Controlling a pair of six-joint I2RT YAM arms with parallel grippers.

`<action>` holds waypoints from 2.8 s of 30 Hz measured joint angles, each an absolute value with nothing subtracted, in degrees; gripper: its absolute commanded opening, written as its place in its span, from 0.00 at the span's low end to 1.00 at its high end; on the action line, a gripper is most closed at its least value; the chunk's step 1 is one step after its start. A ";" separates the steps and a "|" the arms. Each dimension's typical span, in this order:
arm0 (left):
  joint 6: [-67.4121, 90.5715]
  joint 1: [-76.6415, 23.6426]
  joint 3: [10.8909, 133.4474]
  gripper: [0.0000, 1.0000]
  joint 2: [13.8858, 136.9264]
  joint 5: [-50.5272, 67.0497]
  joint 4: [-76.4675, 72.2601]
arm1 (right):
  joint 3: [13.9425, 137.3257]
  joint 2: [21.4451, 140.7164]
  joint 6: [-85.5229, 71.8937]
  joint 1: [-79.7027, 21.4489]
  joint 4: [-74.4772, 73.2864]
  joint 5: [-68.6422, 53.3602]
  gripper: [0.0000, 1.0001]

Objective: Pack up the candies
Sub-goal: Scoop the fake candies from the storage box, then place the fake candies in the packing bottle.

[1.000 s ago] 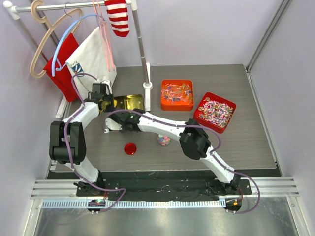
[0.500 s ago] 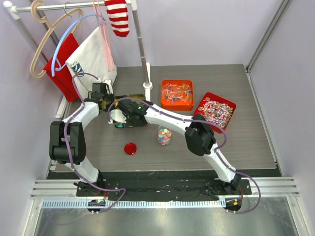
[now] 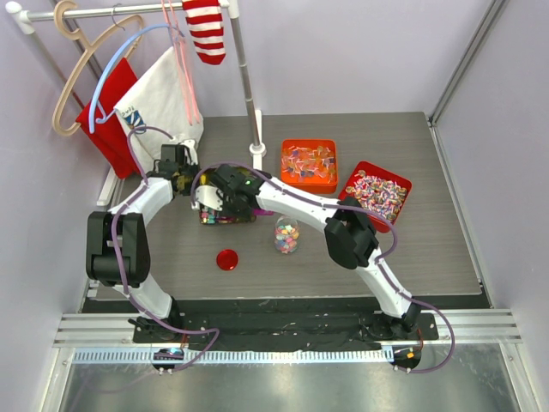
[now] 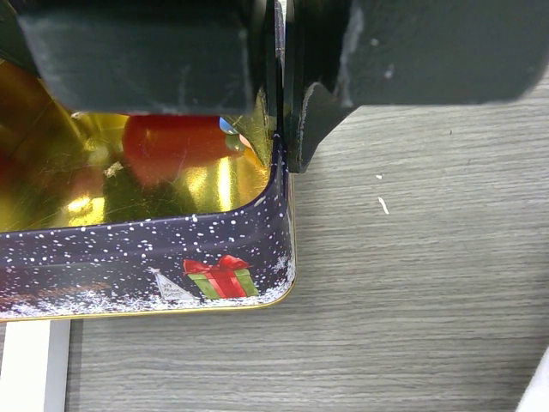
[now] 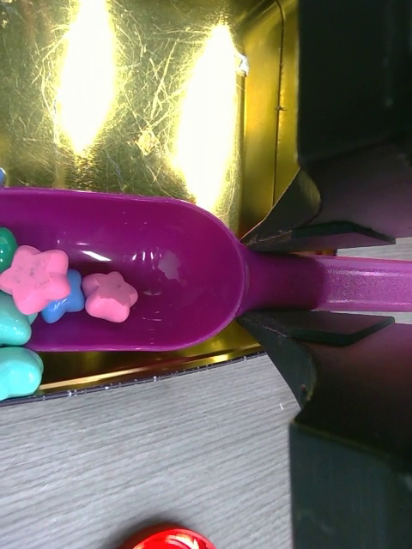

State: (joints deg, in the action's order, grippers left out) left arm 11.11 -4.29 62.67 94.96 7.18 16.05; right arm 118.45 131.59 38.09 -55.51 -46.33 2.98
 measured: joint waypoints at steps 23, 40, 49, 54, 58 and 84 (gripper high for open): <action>8.51 -4.43 62.67 0.00 94.96 9.28 16.80 | 114.43 129.34 29.95 -50.43 -41.65 -7.68 0.01; 8.43 -4.01 63.11 0.00 95.26 12.25 18.46 | 111.42 125.69 29.82 -50.50 -39.75 -8.56 0.01; 8.27 -2.70 65.78 0.00 96.88 15.49 21.19 | 110.83 124.25 29.91 -49.98 -39.59 -9.39 0.01; 8.29 -1.58 67.64 0.00 97.78 17.12 22.13 | 109.65 123.33 30.02 -49.50 -39.33 -10.87 0.01; 8.34 -1.39 68.16 0.00 97.78 17.93 23.11 | 108.71 121.71 29.85 -48.40 -39.22 -13.04 0.01; 7.29 0.95 74.08 0.00 100.40 21.65 29.39 | 97.93 100.97 31.94 -37.52 -38.44 -20.62 0.01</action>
